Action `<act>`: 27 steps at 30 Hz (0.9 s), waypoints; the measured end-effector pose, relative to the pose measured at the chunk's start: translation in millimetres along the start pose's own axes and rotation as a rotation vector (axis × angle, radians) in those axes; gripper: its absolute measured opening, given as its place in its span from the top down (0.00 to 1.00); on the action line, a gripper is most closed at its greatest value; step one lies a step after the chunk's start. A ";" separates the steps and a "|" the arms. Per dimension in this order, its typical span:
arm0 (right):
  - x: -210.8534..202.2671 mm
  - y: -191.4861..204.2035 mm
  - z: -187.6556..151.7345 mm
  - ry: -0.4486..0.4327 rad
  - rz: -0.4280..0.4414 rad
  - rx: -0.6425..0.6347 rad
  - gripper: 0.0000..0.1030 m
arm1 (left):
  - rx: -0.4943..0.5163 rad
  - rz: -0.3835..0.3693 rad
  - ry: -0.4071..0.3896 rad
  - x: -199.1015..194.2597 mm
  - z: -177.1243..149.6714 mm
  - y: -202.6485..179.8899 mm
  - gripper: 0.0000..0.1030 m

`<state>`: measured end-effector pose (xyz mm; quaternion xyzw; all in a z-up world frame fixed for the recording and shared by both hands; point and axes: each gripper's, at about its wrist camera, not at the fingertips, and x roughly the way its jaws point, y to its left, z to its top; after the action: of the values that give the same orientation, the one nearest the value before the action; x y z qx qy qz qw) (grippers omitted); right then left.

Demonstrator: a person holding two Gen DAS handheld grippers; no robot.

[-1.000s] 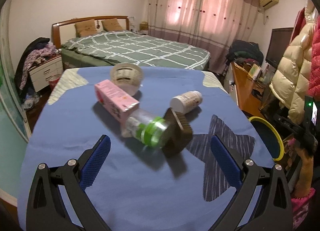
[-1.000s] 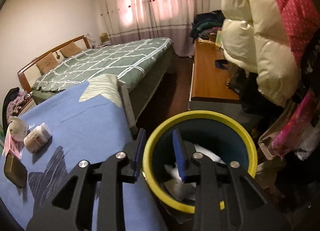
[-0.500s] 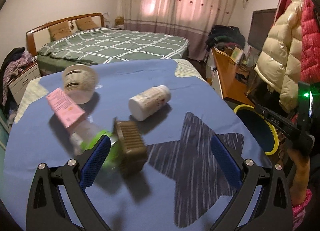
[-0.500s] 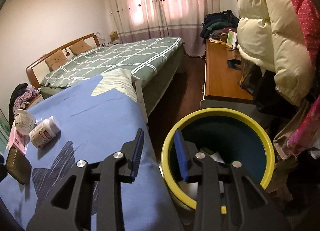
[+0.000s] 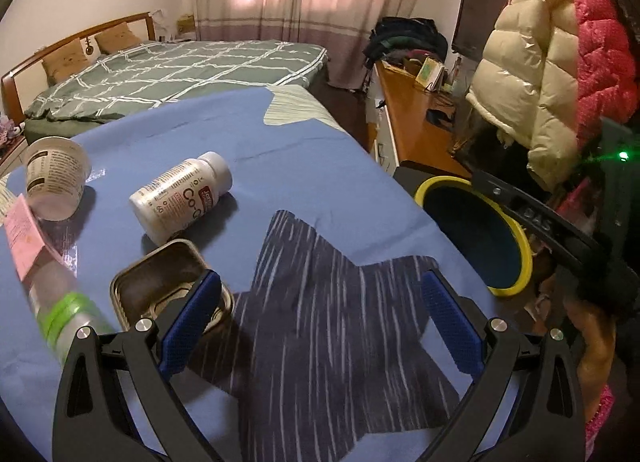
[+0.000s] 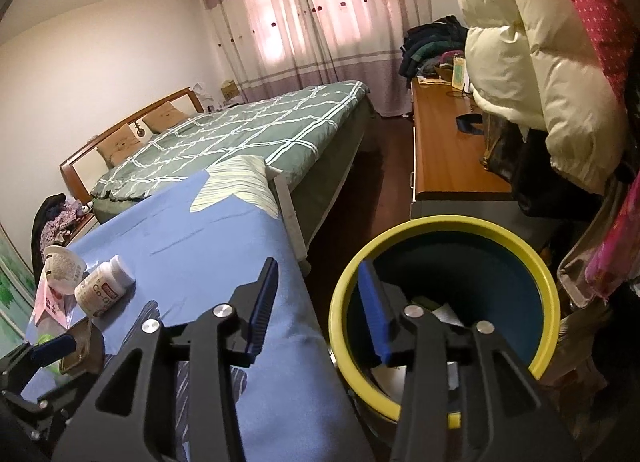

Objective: Collect trash
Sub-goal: 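Grasp the brown plastic food tray by its rim with the left gripper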

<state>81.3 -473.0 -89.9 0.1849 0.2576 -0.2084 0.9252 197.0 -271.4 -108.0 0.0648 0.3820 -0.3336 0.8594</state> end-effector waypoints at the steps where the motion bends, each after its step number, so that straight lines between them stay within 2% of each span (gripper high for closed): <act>1: -0.1 0.3 0.0 -0.001 0.003 0.000 0.59 | -0.004 0.014 -0.012 -5.8 -1.8 0.7 0.05; 4: -0.1 -0.1 0.5 -0.001 0.010 0.004 0.58 | -0.057 0.076 -0.036 -23.0 -10.0 12.1 0.05; 7: -0.8 0.4 0.2 -0.002 0.018 0.005 0.58 | -0.123 0.141 -0.018 -29.0 -19.3 29.5 0.05; 11: -1.9 0.5 0.2 -0.007 0.021 0.003 0.54 | -0.170 0.168 0.029 -19.0 -28.2 40.5 0.05; 18: -2.6 0.3 0.2 -0.006 0.033 0.004 0.52 | -0.210 0.279 0.061 1.1 -25.6 51.9 0.05; 24: -2.2 1.4 0.7 -0.004 0.051 0.003 0.51 | -0.218 0.310 0.083 18.2 -20.5 56.9 0.05; 27: -1.8 2.3 0.6 -0.004 0.058 0.002 0.50 | -0.228 0.312 0.094 24.3 -17.6 60.1 0.12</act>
<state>81.2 -470.7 -87.9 0.1925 0.2500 -0.1823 0.9313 235.4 -231.5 -145.9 0.0411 0.4423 -0.1478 0.8836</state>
